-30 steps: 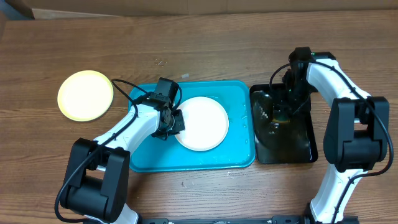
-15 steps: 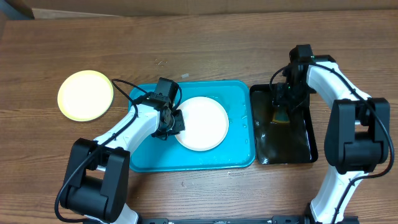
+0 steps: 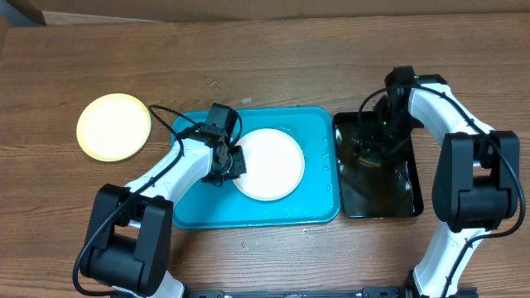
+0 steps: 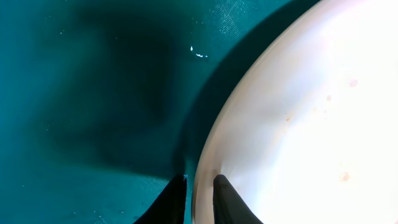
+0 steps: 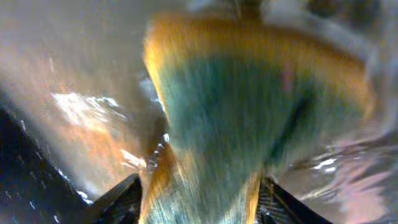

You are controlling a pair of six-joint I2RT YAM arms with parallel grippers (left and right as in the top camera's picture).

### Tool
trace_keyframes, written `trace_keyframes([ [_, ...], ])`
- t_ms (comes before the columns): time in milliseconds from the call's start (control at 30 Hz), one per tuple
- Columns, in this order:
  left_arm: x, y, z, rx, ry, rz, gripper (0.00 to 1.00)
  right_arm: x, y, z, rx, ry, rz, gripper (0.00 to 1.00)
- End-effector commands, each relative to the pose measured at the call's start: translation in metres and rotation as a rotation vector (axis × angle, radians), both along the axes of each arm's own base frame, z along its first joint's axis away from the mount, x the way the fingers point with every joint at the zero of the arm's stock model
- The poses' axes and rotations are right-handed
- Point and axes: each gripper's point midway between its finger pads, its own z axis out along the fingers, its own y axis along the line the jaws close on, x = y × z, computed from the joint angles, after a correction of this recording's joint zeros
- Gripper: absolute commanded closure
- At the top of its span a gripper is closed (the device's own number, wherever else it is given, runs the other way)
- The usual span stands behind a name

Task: Clean dirty plates on tray and stack at the side
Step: 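Release the sponge in the black tray and raise the right gripper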

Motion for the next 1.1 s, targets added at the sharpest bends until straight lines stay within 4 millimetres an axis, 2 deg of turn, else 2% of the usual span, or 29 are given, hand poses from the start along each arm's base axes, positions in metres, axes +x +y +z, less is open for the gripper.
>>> trace_keyframes([
  [0, 0.002, -0.003, 0.000, -0.006, -0.002, -0.021, 0.82, 0.004, 0.003, 0.004, 0.017, -0.010, -0.002, 0.70],
  [33, 0.002, -0.003, 0.000, -0.006, -0.002, -0.021, 0.82, 0.004, 0.002, 0.004, 0.009, -0.011, -0.001, 0.79],
  [67, 0.002, -0.003, 0.000, -0.006, -0.002, -0.021, 0.81, 0.004, 0.000, 0.003, -0.002, -0.011, 0.000, 0.79],
  [133, 0.002, -0.003, 0.000, -0.006, -0.001, -0.022, 0.80, 0.004, -0.001, 0.003, -0.006, -0.007, 0.001, 0.53],
  [200, 0.002, -0.002, 0.000, -0.005, 0.001, -0.021, 0.79, 0.001, -0.002, 0.004, -0.007, 0.005, -0.002, 0.48],
  [267, 0.001, -0.002, 0.000, -0.005, 0.002, -0.022, 0.79, -0.003, -0.004, 0.004, -0.019, 0.020, 0.000, 0.55],
  [333, 0.001, -0.002, 0.000, -0.005, 0.002, -0.022, 0.78, -0.004, -0.008, 0.004, -0.043, 0.024, 0.004, 0.70],
  [367, 0.001, -0.002, 0.000, -0.005, 0.002, -0.022, 0.78, -0.003, -0.009, 0.004, -0.049, 0.020, 0.005, 0.87],
  [400, 0.001, -0.002, 0.000, -0.004, 0.001, -0.021, 0.78, 0.000, -0.009, 0.006, -0.048, 0.011, 0.004, 0.96],
  [500, 0.002, -0.002, 0.000, -0.004, 0.000, -0.022, 0.77, 0.010, -0.010, 0.015, -0.047, -0.017, 0.000, 0.96],
  [533, 0.002, -0.002, 0.000, -0.004, 0.000, -0.021, 0.76, 0.013, -0.010, 0.019, -0.047, -0.020, 0.000, 0.83],
  [567, 0.002, -0.002, 0.000, -0.005, 0.000, -0.021, 0.76, 0.015, -0.010, 0.024, -0.048, -0.026, 0.000, 0.60],
  [600, 0.002, -0.002, 0.000, -0.004, 0.001, -0.021, 0.76, 0.018, -0.011, 0.027, -0.051, -0.033, 0.000, 0.52],
  [733, 0.002, -0.002, 0.000, -0.004, 0.001, -0.022, 0.75, 0.032, -0.022, 0.029, -0.117, -0.085, 0.007, 0.44],
  [833, 0.002, -0.002, 0.000, -0.004, 0.001, -0.021, 0.75, 0.039, -0.030, 0.025, -0.165, -0.117, 0.007, 0.42],
  [1067, 0.002, -0.002, 0.000, -0.004, 0.000, -0.021, 0.75, 0.046, -0.030, 0.009, -0.165, -0.161, 0.004, 0.42],
])
